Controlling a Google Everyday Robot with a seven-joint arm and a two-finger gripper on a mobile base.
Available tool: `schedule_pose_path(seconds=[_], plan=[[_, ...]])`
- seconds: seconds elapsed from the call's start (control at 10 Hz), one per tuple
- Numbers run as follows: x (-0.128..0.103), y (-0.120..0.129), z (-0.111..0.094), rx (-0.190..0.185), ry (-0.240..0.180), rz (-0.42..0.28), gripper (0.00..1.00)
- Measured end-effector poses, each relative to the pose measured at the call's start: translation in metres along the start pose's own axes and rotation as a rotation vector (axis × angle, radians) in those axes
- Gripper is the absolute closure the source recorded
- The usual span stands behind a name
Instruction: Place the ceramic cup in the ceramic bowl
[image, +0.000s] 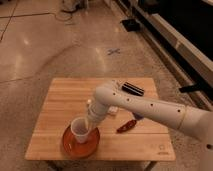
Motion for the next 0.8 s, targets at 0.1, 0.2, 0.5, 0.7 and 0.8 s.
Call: schedule_pose_path(seconds=[0.1,0.2,0.5,0.7,0.8], plan=[[0.002,0.003,0.001,-0.008,0.002,-0.001,0.2],[0.003,0.004,0.001,-0.015,0.002,-0.002,0.2],[0.008,-0.004,-0.02,-0.005,0.013,-0.003,0.2],[0.014,-0.011,-0.047,-0.009,0.029,-0.016,0.2],[0.016,-0.012,-0.052,-0.01,0.033,-0.015,0.2]])
